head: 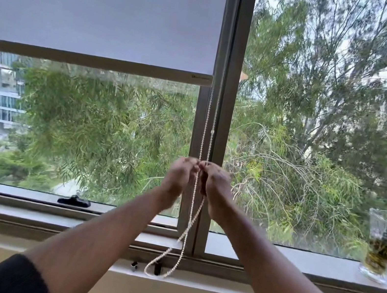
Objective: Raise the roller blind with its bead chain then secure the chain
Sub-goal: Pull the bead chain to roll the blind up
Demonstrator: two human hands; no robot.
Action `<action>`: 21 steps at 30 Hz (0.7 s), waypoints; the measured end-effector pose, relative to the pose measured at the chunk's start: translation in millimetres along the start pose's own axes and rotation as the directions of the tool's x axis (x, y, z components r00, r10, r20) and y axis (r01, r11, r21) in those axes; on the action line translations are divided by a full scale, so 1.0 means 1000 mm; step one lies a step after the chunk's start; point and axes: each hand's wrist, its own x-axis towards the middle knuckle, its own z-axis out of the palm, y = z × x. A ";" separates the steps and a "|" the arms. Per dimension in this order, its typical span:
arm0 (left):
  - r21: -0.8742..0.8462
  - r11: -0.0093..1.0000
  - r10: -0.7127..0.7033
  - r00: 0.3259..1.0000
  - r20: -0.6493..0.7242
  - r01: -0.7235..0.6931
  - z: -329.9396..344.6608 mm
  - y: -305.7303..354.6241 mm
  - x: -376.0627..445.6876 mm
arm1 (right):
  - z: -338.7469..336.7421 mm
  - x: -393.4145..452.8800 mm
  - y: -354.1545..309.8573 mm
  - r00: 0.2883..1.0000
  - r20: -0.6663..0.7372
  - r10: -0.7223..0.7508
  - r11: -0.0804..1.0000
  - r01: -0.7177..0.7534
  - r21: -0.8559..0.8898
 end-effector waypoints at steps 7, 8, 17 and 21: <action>-0.147 0.988 0.054 0.998 0.022 -0.050 0.026 0.068 0.029 | 0.000 -0.012 0.034 0.998 -0.006 -0.058 0.995 0.057 -0.080; -0.160 0.986 0.052 0.999 0.017 -0.048 0.030 0.067 0.029 | 0.000 -0.013 0.037 0.997 -0.001 -0.080 0.993 0.079 -0.083; -0.252 0.958 0.108 0.986 -0.130 -0.138 0.040 0.012 0.021 | -0.015 -0.018 0.060 0.967 0.154 -0.201 0.927 0.239 -0.291; -0.228 0.970 0.050 0.987 -0.154 -0.085 0.034 -0.011 0.015 | -0.030 -0.015 0.041 0.948 0.291 -0.126 0.935 0.212 -0.286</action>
